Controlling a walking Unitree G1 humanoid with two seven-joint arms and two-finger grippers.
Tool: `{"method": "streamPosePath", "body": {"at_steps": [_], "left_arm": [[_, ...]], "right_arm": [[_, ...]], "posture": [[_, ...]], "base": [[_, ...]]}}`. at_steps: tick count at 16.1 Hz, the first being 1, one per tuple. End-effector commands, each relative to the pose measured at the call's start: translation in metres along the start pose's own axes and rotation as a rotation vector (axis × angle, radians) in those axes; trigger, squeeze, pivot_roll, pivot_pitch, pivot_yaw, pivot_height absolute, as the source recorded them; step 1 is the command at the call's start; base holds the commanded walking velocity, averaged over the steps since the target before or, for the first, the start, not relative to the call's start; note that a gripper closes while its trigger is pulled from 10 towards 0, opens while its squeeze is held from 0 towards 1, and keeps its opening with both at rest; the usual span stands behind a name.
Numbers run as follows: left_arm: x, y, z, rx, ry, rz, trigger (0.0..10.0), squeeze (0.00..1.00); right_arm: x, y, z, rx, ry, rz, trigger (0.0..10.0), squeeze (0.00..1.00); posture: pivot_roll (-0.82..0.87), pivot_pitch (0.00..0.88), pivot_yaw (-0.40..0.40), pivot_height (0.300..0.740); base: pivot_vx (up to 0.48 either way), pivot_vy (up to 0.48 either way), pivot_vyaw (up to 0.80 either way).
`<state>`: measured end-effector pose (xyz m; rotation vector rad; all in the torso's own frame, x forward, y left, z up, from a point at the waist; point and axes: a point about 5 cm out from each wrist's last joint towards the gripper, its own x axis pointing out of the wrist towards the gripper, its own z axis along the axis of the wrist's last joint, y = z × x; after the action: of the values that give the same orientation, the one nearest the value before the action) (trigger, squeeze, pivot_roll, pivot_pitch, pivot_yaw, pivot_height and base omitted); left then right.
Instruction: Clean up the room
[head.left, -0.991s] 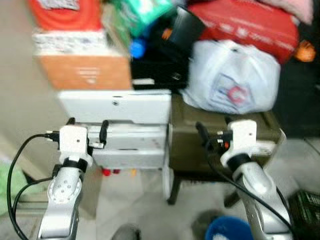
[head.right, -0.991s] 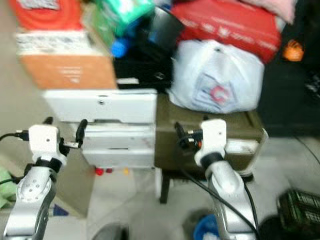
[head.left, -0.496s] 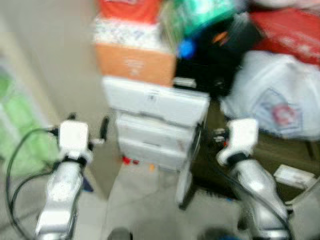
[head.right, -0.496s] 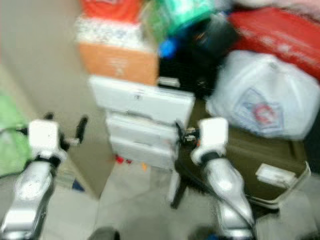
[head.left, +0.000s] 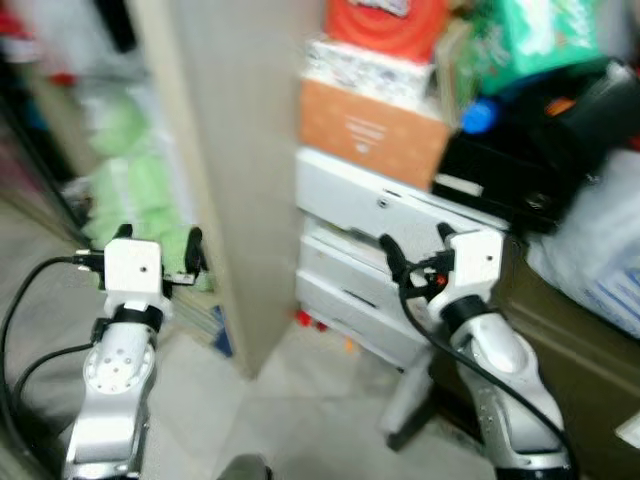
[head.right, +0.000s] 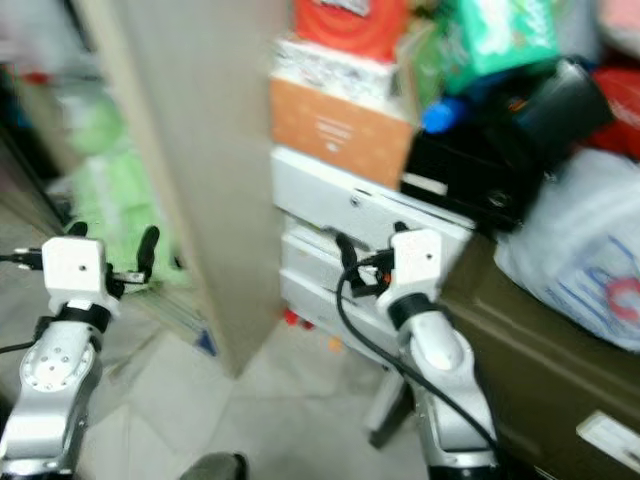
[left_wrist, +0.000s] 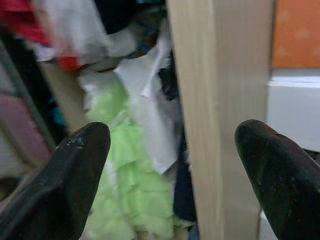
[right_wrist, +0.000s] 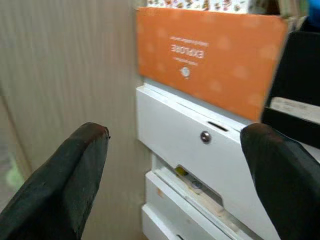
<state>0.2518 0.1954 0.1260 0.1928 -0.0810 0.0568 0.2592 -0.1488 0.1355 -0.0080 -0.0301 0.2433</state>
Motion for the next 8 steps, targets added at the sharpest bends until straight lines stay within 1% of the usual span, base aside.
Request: {"method": "streamPosePath", "body": {"at_steps": [1, 4, 8], "left_arm": [[0.0003, -0.0035, -0.0010, 0.010, 0.007, -0.012, 10.0, 0.00], [-0.0010, -0.0098, -0.0017, -0.013, 0.010, -0.065, 10.0, 0.00], [0.0005, -0.0113, -0.0019, -0.017, 0.008, -0.063, 10.0, 0.00]], "right_arm": [[-0.0006, -0.0036, 0.0034, -0.021, -0.015, -0.011, 10.0, 0.00], [0.0018, -0.0011, 0.0049, -0.030, -0.023, 0.001, 10.0, 0.00], [0.0014, -0.0009, 0.0027, -0.034, -0.015, 0.010, 10.0, 0.00]], "posture": [[-0.03, 0.023, -0.057, 0.740], [-0.03, 0.016, -0.054, 0.740], [-0.04, 0.017, -0.055, 0.740]], "base": [[0.000, 0.000, 0.80], [0.000, 0.000, 0.80], [0.000, 0.000, 0.80]]}}
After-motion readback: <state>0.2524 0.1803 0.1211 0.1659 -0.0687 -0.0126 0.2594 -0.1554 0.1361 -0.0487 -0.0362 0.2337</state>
